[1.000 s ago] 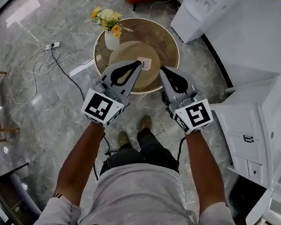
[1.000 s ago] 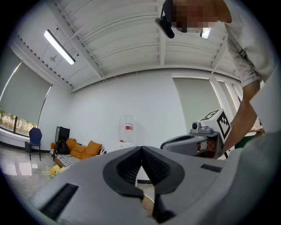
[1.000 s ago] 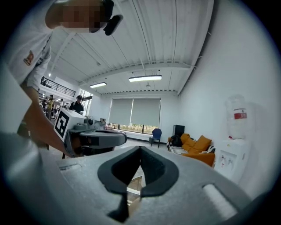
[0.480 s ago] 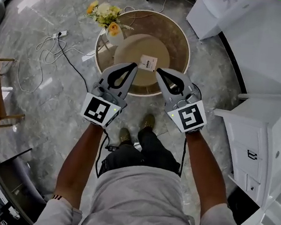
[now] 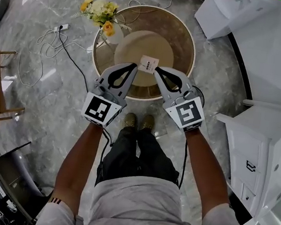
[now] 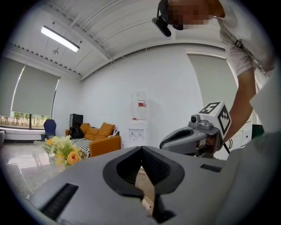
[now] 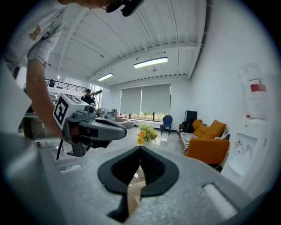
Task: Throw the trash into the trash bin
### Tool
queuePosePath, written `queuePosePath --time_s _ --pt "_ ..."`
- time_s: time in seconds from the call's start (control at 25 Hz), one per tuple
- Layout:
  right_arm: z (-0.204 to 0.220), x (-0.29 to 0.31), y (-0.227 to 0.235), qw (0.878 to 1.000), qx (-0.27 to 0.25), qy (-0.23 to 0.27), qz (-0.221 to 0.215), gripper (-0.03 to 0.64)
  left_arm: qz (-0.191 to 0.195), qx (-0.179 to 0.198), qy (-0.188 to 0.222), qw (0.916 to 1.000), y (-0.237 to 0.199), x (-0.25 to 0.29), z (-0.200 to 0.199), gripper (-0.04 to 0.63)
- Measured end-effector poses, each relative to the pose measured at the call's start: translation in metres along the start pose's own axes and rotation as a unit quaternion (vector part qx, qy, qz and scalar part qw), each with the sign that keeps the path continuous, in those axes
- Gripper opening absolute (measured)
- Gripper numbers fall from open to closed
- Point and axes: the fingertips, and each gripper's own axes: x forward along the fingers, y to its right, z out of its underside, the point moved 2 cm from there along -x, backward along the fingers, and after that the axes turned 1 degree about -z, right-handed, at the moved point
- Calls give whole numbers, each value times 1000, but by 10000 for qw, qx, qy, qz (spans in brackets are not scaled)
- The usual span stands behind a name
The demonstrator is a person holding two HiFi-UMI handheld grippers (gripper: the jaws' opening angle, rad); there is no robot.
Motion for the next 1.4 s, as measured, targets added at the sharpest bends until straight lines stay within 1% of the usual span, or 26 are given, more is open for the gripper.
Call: queuePosePath --time_s 0.16,0.24,0.44,0.64,0.96,1.08,1.28,1.4 --pt "29 22 10 9997 18 -247 -7 2 72 114 -106 9999 -14 13 24 0" --pt "43 33 13 9993 19 -366 -10 2 123 112 -160 9997 -21 19 39 0" --pt "81 58 20 9978 -38 -660 -13 2 248 48 -339 9991 -35 36 77 0" --pt "118 79 23 9955 32 -949 -4 2 332 -56 -576 9978 -46 50 116 0" --pt "169 114 27 9899 29 -1406 -184 15 399 -190 -859 9953 -66 70 162 0" --pt "186 125 28 9875 35 -1555 -234 32 428 -226 -973 9941 -72 77 179 0" --pt "216 138 29 9815 120 -1888 -279 94 538 -216 -1137 9918 -74 85 201 0" --pt "234 146 27 9775 168 -2069 -374 135 534 -241 -1202 9910 -78 87 211 0"
